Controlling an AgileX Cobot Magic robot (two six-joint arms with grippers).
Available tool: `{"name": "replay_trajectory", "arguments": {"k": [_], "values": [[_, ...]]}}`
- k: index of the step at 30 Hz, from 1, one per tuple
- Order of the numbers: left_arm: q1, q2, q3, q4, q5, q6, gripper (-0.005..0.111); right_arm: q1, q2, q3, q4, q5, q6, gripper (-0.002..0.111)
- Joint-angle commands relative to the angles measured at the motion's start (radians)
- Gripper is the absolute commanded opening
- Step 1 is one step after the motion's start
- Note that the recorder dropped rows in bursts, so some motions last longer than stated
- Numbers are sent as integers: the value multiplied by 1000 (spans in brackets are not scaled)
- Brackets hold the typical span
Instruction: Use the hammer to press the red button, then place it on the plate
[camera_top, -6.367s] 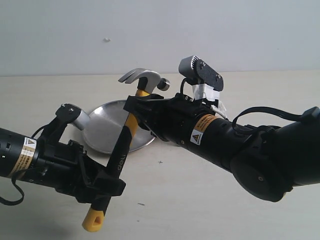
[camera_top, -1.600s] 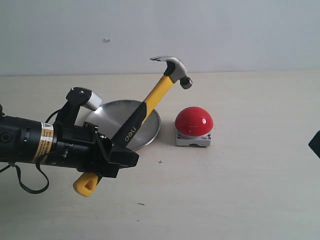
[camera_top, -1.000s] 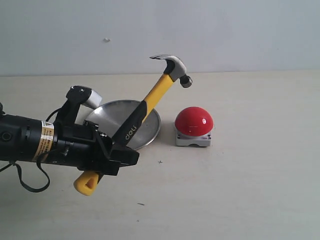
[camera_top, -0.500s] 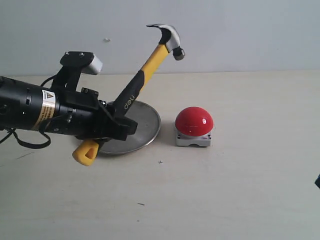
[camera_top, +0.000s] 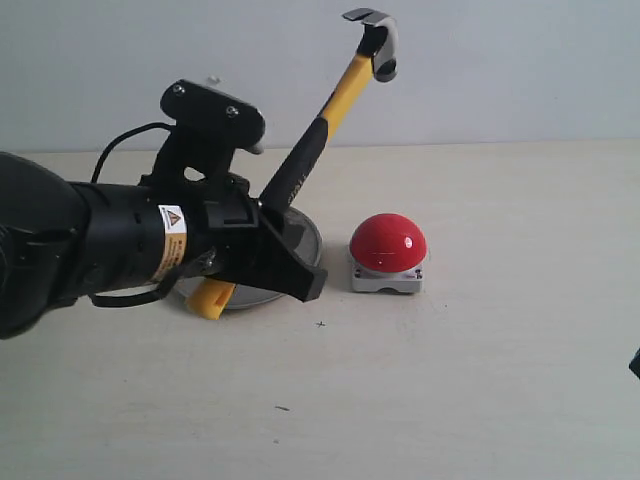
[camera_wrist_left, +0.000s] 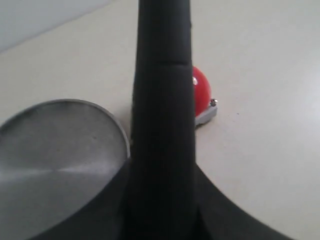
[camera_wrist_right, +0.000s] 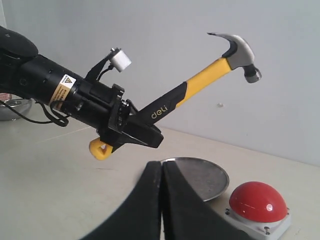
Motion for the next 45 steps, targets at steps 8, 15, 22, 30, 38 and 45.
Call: {"name": "replay_trajectory", "arguments": {"k": [8, 15, 22, 30, 38, 45], "values": [[-115, -1, -24, -472, 610, 647, 0, 0, -5, 4, 2, 0, -7, 0], [-115, -1, -130, -1030, 596, 1086, 0, 0, -5, 4, 2, 0, -7, 0], [-115, -1, -233, -1345, 443, 1276, 0, 0, -5, 4, 2, 0, -7, 0], [-113, 77, -240, -1459, 297, 1268, 0, 0, -5, 4, 2, 0, -7, 0], [-85, 154, -240, -1463, 255, 1268, 0, 0, -5, 4, 2, 0, -7, 0], [-85, 156, -240, -1463, 219, 1273, 0, 0, -5, 4, 2, 0, -7, 0]]}}
